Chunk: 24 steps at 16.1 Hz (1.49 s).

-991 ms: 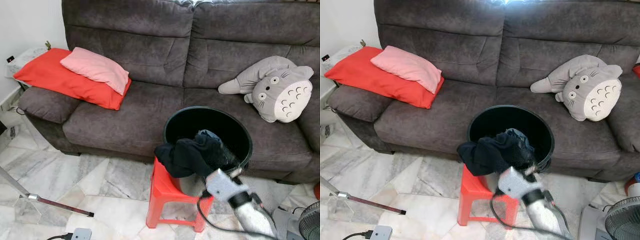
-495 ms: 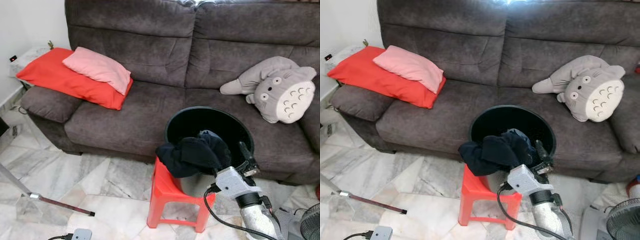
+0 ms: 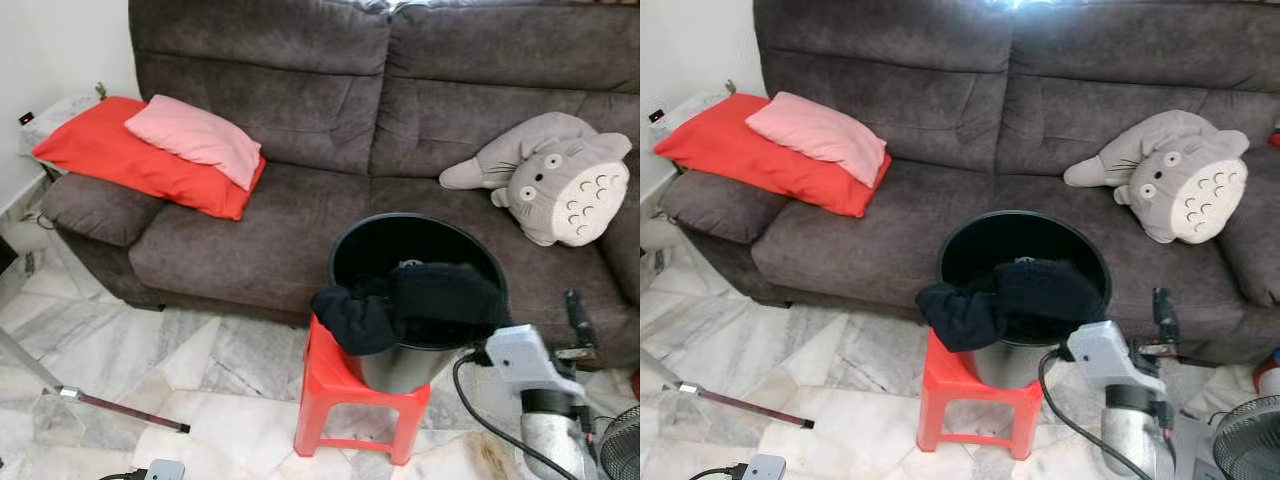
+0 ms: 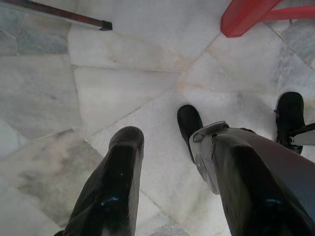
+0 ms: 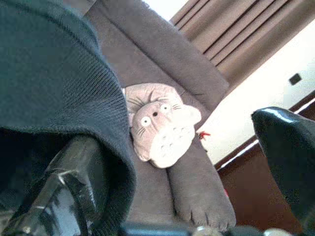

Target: Hang hanger

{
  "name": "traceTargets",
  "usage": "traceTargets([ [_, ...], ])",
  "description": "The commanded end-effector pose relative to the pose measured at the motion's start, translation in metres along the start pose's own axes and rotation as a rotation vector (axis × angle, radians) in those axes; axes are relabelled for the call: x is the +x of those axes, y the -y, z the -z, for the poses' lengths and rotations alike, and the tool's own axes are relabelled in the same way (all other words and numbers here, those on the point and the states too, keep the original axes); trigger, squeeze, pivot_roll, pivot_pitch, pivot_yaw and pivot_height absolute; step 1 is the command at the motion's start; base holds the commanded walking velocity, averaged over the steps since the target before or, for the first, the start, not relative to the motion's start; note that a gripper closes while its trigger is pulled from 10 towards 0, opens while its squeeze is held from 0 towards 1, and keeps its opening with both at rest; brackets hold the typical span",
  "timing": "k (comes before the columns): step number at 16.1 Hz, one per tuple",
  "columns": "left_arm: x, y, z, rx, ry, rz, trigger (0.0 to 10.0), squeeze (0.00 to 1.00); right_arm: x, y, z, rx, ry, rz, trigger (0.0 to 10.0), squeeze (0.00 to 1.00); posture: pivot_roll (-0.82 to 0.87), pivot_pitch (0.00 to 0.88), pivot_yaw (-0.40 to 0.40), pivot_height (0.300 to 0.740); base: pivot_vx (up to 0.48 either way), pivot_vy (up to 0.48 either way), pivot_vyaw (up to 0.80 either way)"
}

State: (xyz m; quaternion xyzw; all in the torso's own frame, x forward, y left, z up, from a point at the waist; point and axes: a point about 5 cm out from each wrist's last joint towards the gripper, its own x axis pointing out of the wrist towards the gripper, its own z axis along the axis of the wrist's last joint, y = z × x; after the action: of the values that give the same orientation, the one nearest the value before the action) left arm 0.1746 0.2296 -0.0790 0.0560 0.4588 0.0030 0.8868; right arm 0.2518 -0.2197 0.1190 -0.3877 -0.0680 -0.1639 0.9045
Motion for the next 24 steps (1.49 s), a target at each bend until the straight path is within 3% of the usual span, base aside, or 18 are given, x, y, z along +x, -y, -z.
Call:
traceTargets([
  [1, -0.002, 0.001, 0.012, 0.006, -0.049, 0.007, 10.0, 0.0, -0.002, -0.008, 0.0, 0.022, -0.007, -0.071, 10.0, 0.0, -0.12, 0.114, 0.013, 0.74, 0.0, 0.0, 0.0],
  [4, -0.003, -0.001, 0.014, 0.005, -0.053, 0.004, 10.0, 0.0, -0.001, -0.026, 0.001, 0.056, -0.05, -0.229, 10.0, 0.0, -0.12, 0.115, 0.012, 0.74, 0.0, 0.0, 0.0],
  [5, -0.003, -0.002, 0.015, 0.004, -0.056, 0.001, 10.0, 0.0, -0.001, -0.033, 0.005, 0.015, -0.08, -0.284, 10.0, 0.0, -0.12, 0.113, 0.011, 0.74, 0.0, 0.0, 0.0],
  [7, -0.004, -0.006, 0.016, 0.003, -0.059, -0.004, 10.0, 0.0, 0.001, -0.033, 0.009, 0.009, -0.115, -0.278, 10.0, 0.0, -0.12, 0.114, 0.012, 0.74, 0.0, 0.0, 0.0],
  [12, -0.004, -0.01, 0.015, 0.001, -0.056, -0.012, 10.0, 0.0, 0.01, -0.029, -0.017, -0.09, 0.154, -0.309, 10.0, 0.0, -0.12, 0.112, 0.011, 0.74, 0.0, 0.0, 0.0],
  [13, -0.004, -0.011, 0.015, 0.0, -0.054, -0.013, 10.0, 0.0, 0.013, -0.015, -0.02, -0.127, 0.179, -0.193, 10.0, 0.0, -0.12, 0.113, 0.011, 0.74, 0.0, 0.0, 0.0],
  [15, -0.004, -0.01, 0.014, 0.002, -0.054, -0.011, 10.0, 0.0, 0.017, -0.001, -0.011, -0.146, 0.09, -0.08, 10.0, 0.0, -0.12, 0.115, 0.012, 0.74, 0.0, 0.0, 0.0],
  [16, -0.004, -0.009, 0.015, 0.004, -0.055, -0.007, 10.0, 0.0, 0.015, -0.008, 0.003, -0.089, -0.008, -0.134, 10.0, 0.0, -0.12, 0.115, 0.015, 0.74, 0.0, 0.0, 0.0],
  [19, -0.004, -0.008, 0.014, 0.003, -0.051, -0.003, 10.0, 0.0, 0.012, -0.027, -0.007, -0.139, 0.131, -0.295, 10.0, 0.0, -0.12, 0.112, 0.015, 0.74, 0.0, 0.0, 0.0],
  [24, -0.004, -0.008, 0.014, 0.002, -0.049, -0.006, 10.0, 0.0, 0.024, -0.022, -0.007, -0.207, 0.186, -0.307, 10.0, 0.0, -0.12, 0.112, 0.015, 0.74, 0.0, 0.0, 0.0],
])
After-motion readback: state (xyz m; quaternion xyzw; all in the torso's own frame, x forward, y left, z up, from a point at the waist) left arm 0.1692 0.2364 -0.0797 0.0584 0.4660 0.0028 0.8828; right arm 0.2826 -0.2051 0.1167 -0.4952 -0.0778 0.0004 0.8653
